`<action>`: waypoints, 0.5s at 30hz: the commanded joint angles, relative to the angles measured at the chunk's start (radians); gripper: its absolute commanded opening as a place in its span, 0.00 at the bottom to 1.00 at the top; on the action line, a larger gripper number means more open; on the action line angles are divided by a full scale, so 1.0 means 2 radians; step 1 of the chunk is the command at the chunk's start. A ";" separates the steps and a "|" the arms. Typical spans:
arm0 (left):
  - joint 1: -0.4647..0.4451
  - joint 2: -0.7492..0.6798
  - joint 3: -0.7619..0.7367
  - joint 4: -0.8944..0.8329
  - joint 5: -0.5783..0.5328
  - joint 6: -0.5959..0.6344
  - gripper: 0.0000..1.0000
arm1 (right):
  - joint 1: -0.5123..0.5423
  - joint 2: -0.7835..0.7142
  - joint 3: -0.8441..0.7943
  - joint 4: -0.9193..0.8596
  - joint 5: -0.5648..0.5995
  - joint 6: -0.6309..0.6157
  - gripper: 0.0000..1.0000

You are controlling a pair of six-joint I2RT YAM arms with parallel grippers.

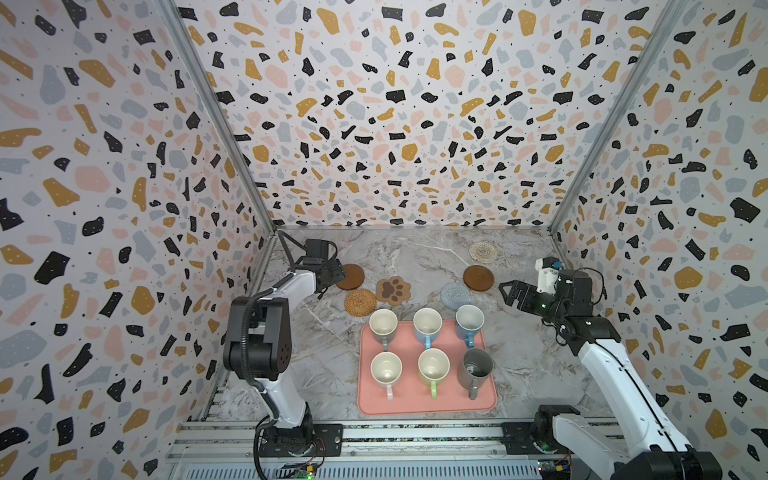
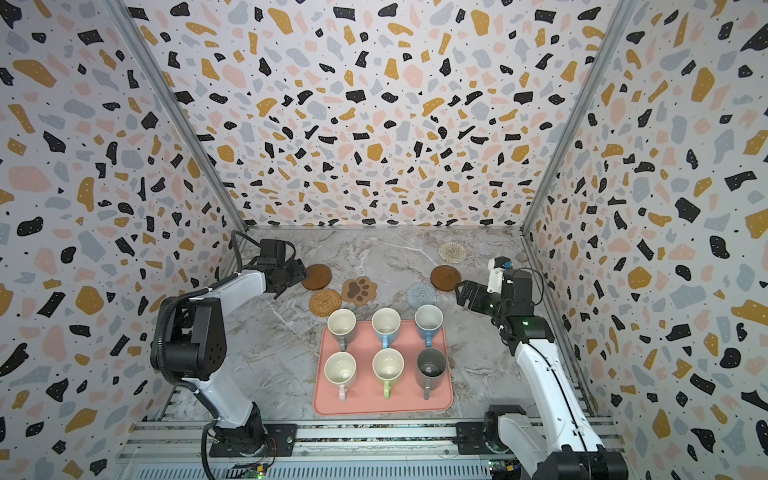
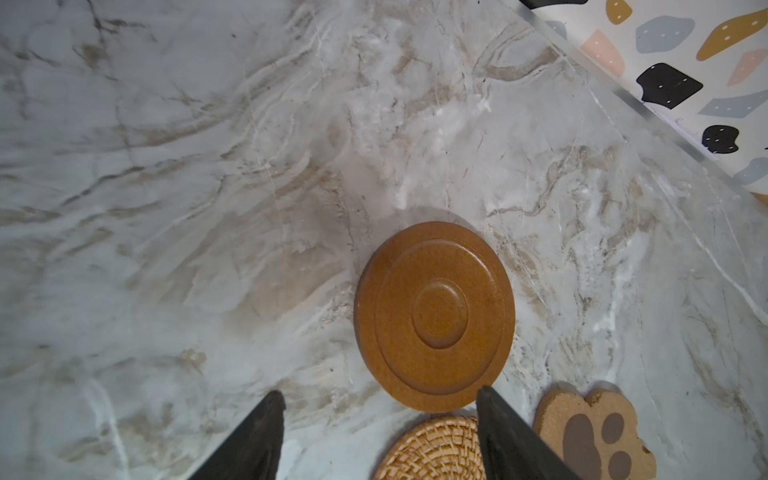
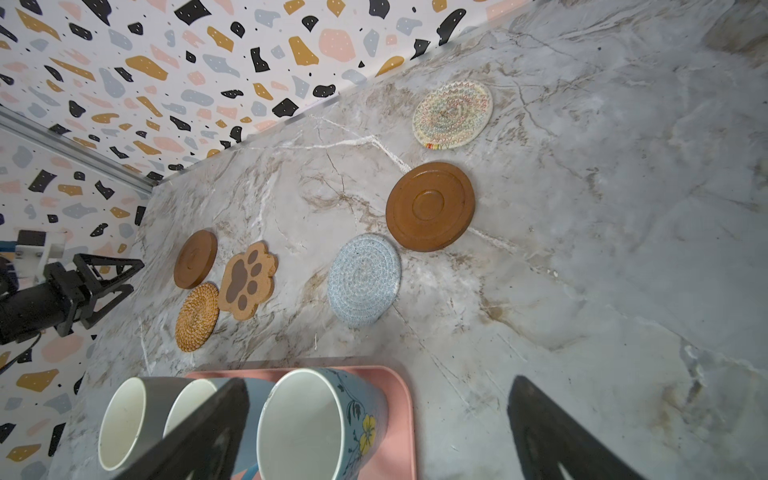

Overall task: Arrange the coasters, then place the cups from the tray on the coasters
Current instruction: 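Raise both arms and move the grippers toward the coaster row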

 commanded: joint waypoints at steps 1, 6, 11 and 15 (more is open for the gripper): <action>-0.003 0.016 0.009 0.020 0.024 -0.003 0.73 | 0.002 -0.002 0.005 -0.020 -0.006 -0.005 0.99; 0.000 0.047 0.025 0.014 0.026 0.001 0.67 | 0.003 -0.017 -0.011 -0.011 -0.010 0.019 0.99; 0.000 0.054 0.025 0.017 0.013 -0.003 0.61 | 0.002 -0.037 -0.019 -0.014 -0.001 0.020 0.99; 0.000 0.062 0.029 0.017 0.011 -0.004 0.58 | 0.003 -0.033 -0.019 -0.016 -0.004 0.019 0.99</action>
